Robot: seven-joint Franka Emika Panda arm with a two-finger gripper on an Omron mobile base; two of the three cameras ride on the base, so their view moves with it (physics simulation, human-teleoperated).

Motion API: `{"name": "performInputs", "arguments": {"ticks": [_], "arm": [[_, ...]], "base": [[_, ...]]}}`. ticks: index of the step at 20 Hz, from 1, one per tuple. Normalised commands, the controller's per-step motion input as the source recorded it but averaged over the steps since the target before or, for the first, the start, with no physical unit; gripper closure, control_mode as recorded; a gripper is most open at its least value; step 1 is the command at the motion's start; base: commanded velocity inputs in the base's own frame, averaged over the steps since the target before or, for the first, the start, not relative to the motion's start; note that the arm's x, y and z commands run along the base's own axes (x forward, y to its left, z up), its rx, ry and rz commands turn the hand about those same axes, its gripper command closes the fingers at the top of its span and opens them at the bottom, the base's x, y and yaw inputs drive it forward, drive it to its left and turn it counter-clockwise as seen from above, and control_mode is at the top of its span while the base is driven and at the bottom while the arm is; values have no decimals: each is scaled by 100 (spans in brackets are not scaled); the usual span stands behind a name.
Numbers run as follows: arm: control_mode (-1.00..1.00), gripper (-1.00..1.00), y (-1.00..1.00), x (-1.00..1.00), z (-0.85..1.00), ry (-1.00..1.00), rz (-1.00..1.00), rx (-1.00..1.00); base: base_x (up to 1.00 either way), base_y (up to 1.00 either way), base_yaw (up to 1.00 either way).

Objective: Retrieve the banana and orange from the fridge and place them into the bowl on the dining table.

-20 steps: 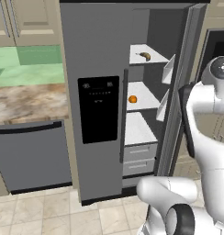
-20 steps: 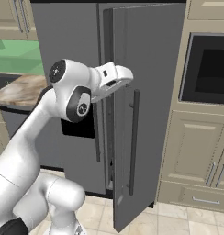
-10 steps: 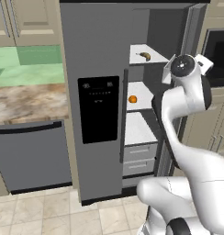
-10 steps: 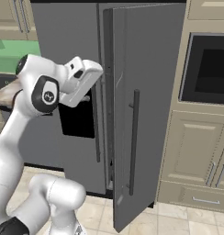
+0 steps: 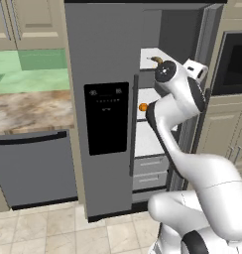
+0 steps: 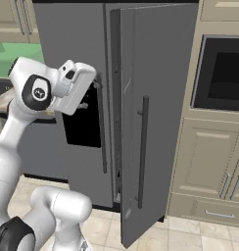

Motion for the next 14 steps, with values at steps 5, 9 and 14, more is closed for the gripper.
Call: {"name": "performInputs", "arguments": {"ticks": [5, 9, 14], "arm": [[-100, -100, 9, 34, -22, 0, 0, -10], [-100, -100, 2, 42, -16, 0, 0, -11], [-100, -100, 0, 47, -1, 2, 0, -7]], "base": [[0, 0, 0], [0, 0, 0], [0, 0, 0]]}}
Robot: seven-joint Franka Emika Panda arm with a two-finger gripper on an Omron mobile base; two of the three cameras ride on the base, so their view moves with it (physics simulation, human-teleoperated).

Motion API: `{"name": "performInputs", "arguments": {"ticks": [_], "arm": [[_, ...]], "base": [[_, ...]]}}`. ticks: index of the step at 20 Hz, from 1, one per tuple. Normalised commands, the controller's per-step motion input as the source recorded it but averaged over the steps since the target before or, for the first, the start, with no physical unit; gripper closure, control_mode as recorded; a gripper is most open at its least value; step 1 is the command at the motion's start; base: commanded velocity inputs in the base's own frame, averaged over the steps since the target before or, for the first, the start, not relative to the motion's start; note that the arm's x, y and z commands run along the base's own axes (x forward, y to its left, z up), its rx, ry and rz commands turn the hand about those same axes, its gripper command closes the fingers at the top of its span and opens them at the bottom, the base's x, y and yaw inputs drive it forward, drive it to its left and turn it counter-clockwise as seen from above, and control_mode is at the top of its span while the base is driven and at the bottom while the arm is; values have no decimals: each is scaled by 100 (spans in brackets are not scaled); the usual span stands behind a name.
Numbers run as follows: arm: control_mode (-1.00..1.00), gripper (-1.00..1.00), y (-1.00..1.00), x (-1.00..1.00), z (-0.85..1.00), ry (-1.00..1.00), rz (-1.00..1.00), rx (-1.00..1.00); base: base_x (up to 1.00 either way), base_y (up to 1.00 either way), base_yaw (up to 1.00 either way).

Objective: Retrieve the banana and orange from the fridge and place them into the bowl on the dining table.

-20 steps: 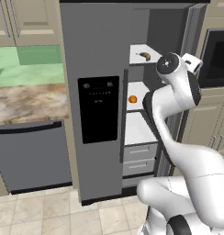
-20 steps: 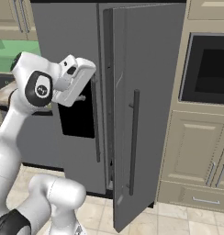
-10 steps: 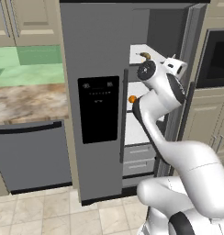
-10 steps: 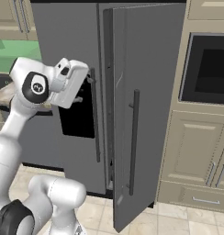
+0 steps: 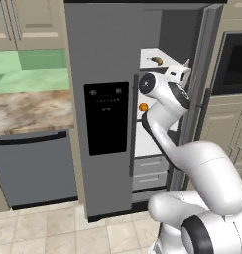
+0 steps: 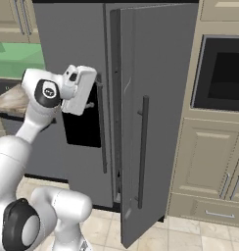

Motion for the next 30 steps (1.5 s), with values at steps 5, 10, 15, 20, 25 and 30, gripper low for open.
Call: {"name": "performInputs", "arguments": {"ticks": [5, 10, 15, 20, 25, 30], "arm": [[-100, -100, 0, 47, 0, 3, 0, -1], [-100, -100, -1, 59, 0, 0, 0, 0], [-100, -100, -21, 47, 7, 0, 0, 0], [-100, -100, -32, 43, 1, 0, -1, 0], [-100, -100, -25, 53, 0, 0, -2, 0], [-100, -100, -19, 73, 0, 5, 0, 0]], "base": [[0, 0, 0], [0, 0, 0], [0, 0, 0], [0, 0, 0], [0, 0, 0], [0, 0, 0]]}}
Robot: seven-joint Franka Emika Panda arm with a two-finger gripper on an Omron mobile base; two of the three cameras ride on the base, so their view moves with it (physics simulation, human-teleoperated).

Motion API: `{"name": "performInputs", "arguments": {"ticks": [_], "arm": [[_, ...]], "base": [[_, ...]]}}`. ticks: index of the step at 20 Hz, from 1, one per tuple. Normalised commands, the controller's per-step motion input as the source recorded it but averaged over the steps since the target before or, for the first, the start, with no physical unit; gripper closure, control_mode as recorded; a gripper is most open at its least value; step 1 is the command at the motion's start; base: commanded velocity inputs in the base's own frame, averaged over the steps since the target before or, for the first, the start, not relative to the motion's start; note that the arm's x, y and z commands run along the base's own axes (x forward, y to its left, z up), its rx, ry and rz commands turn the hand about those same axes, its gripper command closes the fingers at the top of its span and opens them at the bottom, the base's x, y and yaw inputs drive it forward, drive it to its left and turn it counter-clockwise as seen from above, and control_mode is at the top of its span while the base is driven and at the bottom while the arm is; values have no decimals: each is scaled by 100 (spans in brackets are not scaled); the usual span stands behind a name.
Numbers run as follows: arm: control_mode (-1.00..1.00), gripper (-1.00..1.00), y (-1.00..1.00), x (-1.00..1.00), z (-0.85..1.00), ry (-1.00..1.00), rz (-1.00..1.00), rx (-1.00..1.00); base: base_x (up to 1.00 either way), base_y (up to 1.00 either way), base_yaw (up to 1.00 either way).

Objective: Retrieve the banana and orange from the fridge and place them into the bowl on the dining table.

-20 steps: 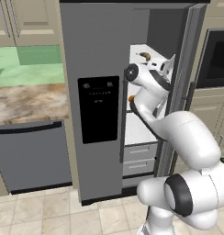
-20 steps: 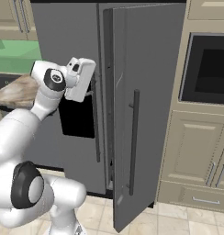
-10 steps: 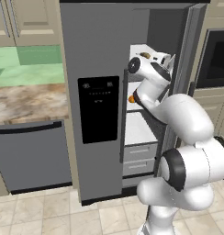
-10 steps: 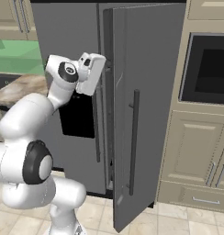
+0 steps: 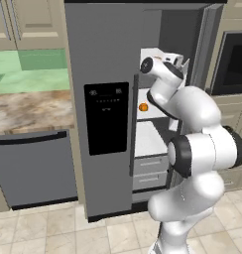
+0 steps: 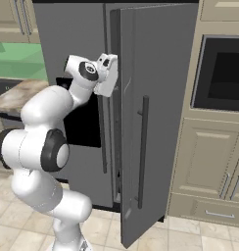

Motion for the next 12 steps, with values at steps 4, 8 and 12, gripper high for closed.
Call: {"name": "performInputs", "arguments": {"ticks": [4, 8, 12], "arm": [[-100, -100, -34, 34, 0, 5, 0, 0], [-100, -100, -69, -13, 0, 0, -6, 0], [-100, -100, -97, -77, 0, 0, -16, 0]], "base": [[0, 0, 0], [0, 0, 0], [0, 0, 0]]}}
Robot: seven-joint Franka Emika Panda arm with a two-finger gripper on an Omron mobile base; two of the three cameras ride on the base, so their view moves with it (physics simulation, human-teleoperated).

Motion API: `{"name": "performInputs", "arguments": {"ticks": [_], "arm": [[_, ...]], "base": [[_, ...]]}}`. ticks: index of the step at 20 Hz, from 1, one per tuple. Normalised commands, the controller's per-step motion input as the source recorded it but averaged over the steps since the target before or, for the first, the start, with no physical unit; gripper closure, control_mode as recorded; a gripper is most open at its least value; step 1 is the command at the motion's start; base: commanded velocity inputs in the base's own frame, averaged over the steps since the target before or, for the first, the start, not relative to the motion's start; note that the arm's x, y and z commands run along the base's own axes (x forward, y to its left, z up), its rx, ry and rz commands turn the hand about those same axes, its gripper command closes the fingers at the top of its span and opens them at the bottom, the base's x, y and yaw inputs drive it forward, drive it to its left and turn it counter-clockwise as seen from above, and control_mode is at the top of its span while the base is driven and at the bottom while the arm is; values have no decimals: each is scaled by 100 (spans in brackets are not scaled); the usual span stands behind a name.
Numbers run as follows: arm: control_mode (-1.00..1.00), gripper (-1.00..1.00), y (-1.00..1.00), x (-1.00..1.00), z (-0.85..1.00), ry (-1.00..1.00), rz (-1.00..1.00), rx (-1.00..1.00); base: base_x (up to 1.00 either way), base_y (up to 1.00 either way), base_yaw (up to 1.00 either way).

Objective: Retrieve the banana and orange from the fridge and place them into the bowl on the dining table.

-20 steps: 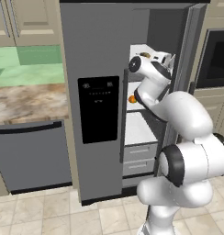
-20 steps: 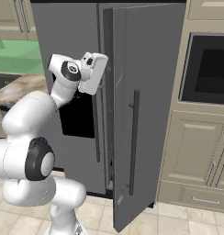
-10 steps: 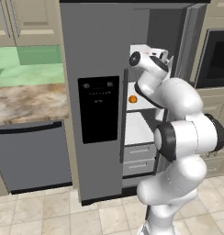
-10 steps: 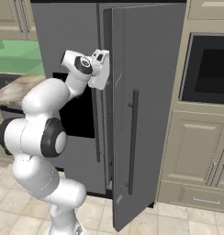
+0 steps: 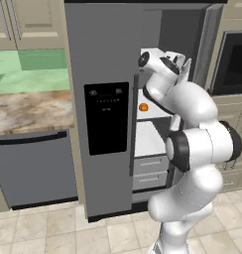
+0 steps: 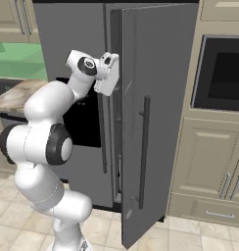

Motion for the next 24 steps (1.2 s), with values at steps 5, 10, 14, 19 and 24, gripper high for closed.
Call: {"name": "performInputs", "arguments": {"ticks": [5, 10, 14, 19, 24], "arm": [[-100, -100, -100, -100, 0, 0, -21, 0], [-100, -100, -100, -84, 0, 0, -23, 0], [-100, -100, -100, -31, 0, 0, -18, 0], [-100, -100, -100, 9, 0, 0, -3, 3], [-100, -100, -84, 36, -3, 1, 0, 4]], "base": [[0, 0, 0], [0, 0, 0], [0, 0, 0], [0, 0, 0], [0, 0, 0]]}}
